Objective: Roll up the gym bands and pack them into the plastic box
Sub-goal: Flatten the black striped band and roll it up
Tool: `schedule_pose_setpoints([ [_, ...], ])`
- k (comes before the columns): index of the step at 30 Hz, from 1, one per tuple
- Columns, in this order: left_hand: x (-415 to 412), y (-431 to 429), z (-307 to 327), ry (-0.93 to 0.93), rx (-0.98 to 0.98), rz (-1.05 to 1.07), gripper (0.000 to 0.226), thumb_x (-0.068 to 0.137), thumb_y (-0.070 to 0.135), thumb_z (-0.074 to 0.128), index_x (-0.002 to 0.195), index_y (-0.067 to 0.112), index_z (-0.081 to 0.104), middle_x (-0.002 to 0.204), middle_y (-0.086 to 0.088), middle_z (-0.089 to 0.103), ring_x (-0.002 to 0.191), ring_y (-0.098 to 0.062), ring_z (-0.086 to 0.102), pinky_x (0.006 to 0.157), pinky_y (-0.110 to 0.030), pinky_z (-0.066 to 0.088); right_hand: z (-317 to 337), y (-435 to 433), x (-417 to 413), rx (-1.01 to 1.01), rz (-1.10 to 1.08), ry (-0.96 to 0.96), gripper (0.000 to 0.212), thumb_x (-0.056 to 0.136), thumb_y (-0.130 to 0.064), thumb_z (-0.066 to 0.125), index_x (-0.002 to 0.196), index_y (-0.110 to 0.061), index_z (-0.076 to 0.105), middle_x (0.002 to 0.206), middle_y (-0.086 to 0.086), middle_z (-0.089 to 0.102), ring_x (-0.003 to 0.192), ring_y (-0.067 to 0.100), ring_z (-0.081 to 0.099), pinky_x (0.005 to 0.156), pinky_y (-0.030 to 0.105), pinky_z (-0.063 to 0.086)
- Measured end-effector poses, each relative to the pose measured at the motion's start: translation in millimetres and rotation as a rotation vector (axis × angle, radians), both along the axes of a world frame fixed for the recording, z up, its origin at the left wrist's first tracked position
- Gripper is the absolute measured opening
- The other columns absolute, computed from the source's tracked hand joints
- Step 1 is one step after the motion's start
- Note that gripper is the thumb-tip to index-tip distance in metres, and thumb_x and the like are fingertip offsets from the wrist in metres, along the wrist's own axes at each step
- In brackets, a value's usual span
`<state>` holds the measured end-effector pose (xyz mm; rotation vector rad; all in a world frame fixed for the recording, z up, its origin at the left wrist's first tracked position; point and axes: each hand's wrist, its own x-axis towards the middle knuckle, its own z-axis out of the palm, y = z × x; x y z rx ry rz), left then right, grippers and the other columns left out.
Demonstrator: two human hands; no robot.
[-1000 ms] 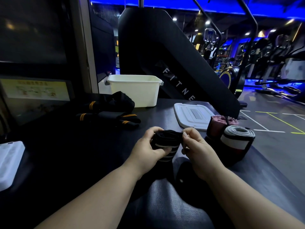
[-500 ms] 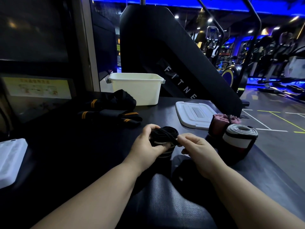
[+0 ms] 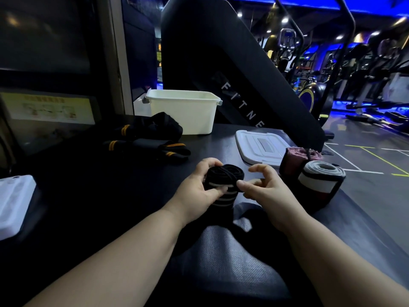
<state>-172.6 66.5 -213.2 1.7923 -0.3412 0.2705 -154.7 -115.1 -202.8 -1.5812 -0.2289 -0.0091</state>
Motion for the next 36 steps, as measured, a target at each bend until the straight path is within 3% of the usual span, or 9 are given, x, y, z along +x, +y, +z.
schedule_pose_setpoints([
  [4,-4,2,4,-0.004,0.010,-0.032,0.043,0.086,0.005,0.069,0.119,0.024,0.050,0.087,0.009,0.060,0.077,-0.001,0.058,0.083,-0.022,0.050,-1,3,0,0.060,0.045,0.048,0.054,0.072,-0.007,0.079,0.120,-0.015,0.055,0.066,0.001,0.056,0.060,0.011,0.055,0.063,0.023,0.048],
  [7,-9,1,7,0.006,0.013,-0.084,0.042,0.088,0.005,0.068,0.120,0.021,0.048,0.087,0.008,0.058,0.076,0.003,0.057,0.079,-0.016,0.048,1,1,-1,0.058,0.092,0.070,0.065,0.058,-0.019,0.089,0.117,-0.026,0.064,0.090,0.008,0.054,0.077,0.019,0.060,0.074,0.030,0.052],
  [10,-8,1,8,0.008,0.025,-0.107,0.042,0.088,0.006,0.067,0.121,0.023,0.046,0.089,0.008,0.057,0.078,0.003,0.056,0.081,-0.016,0.048,0,-3,-1,0.111,0.261,0.088,0.051,0.071,-0.014,0.080,0.119,-0.026,0.065,0.117,0.007,0.067,0.107,0.022,0.065,0.096,0.036,0.051],
  [14,-8,1,8,-0.004,0.079,-0.125,0.042,0.088,0.007,0.067,0.121,0.022,0.046,0.087,0.009,0.055,0.077,0.003,0.055,0.082,-0.018,0.047,-3,-5,-2,0.131,0.400,0.112,0.045,0.078,-0.019,0.071,0.122,-0.013,0.061,0.114,0.012,0.069,0.109,0.024,0.064,0.101,0.037,0.048],
  [20,-2,8,8,-0.131,0.273,0.053,0.042,0.067,0.049,0.069,0.106,0.049,0.052,0.125,0.013,0.044,0.119,-0.013,0.045,0.102,-0.028,0.040,-1,-4,-4,-0.075,0.306,-0.007,0.038,0.078,-0.023,0.064,0.115,-0.017,0.061,0.103,-0.005,0.072,0.101,0.006,0.065,0.086,0.020,0.050],
  [26,-2,13,17,-0.233,0.336,-0.028,0.044,0.071,0.026,0.070,0.113,0.037,0.061,0.120,0.012,0.050,0.114,-0.005,0.048,0.091,-0.010,0.037,-2,-3,-3,-0.118,0.306,-0.048,0.044,0.076,-0.023,0.066,0.119,-0.015,0.058,0.110,-0.002,0.069,0.105,0.008,0.064,0.093,0.024,0.050],
  [29,-3,12,20,-0.251,0.358,-0.034,0.036,0.071,0.026,0.070,0.103,0.038,0.060,0.113,0.011,0.050,0.104,-0.006,0.051,0.086,-0.014,0.041,-1,-2,-3,-0.103,0.322,-0.052,0.036,0.084,-0.011,0.063,0.119,-0.017,0.057,0.108,-0.003,0.070,0.102,0.007,0.064,0.088,0.021,0.051],
  [33,-2,14,20,-0.263,0.374,-0.026,0.030,0.069,0.031,0.070,0.090,0.041,0.051,0.108,0.012,0.047,0.104,-0.006,0.049,0.089,-0.017,0.041,3,-3,-4,-0.118,0.394,-0.074,0.050,0.091,-0.002,0.057,0.129,-0.033,0.051,0.109,0.001,0.070,0.101,0.013,0.065,0.091,0.027,0.053],
  [36,-3,15,20,-0.257,0.409,-0.008,0.035,0.071,0.028,0.077,0.086,0.038,0.046,0.107,0.010,0.043,0.097,0.001,0.046,0.084,-0.006,0.035,5,-4,-3,-0.134,0.437,-0.090,0.051,0.091,-0.007,0.061,0.129,-0.040,0.050,0.110,0.000,0.070,0.101,0.015,0.065,0.084,0.025,0.054],
])
